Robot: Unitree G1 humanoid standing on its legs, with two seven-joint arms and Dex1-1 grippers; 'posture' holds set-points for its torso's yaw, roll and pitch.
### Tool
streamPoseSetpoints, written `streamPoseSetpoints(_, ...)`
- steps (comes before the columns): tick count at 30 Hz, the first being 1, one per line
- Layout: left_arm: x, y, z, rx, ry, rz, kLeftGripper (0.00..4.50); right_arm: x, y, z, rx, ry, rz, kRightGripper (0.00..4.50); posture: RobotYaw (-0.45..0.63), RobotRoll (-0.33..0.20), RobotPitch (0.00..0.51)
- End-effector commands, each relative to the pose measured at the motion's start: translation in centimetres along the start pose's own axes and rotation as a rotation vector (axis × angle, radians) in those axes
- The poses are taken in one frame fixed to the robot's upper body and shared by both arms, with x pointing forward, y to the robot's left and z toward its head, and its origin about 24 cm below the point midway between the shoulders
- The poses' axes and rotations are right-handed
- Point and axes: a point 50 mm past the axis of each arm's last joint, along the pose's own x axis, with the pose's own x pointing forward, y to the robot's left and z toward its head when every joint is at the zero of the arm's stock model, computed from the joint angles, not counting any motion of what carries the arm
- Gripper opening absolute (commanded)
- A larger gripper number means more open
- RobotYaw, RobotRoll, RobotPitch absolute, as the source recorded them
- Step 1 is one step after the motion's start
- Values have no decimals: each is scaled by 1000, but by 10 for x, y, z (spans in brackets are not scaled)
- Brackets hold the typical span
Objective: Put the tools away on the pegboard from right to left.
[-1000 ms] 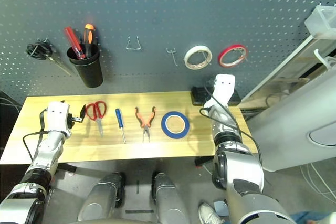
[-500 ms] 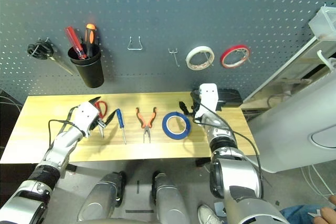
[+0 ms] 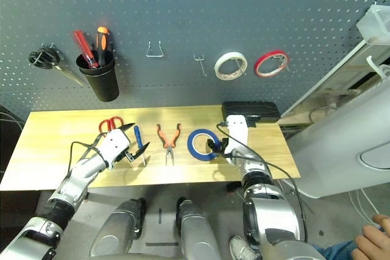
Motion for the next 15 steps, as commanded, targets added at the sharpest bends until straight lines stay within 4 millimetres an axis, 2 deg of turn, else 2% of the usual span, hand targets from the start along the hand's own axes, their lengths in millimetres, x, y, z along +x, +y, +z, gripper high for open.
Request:
streamPoseSetpoints(1,-4,-6,-3,-1,25,-30,4472,1,5,-13,5,59,2,4500,147,0,272)
streamPoseSetpoints(7,-7,-5,-3,-3,36,-29,4472,3,8,-17,41,110,-1,4500,158,0,273)
streamPoseSetpoints(10,-7,-3,-4,-4,40,-22,4500,4,10,-16,44,125,6,3833,159,0,266)
streamPoseSetpoints(15,-6,1,-4,-1,44,-9,4500,4,9,-11,26,132,13,2037,152,0,246)
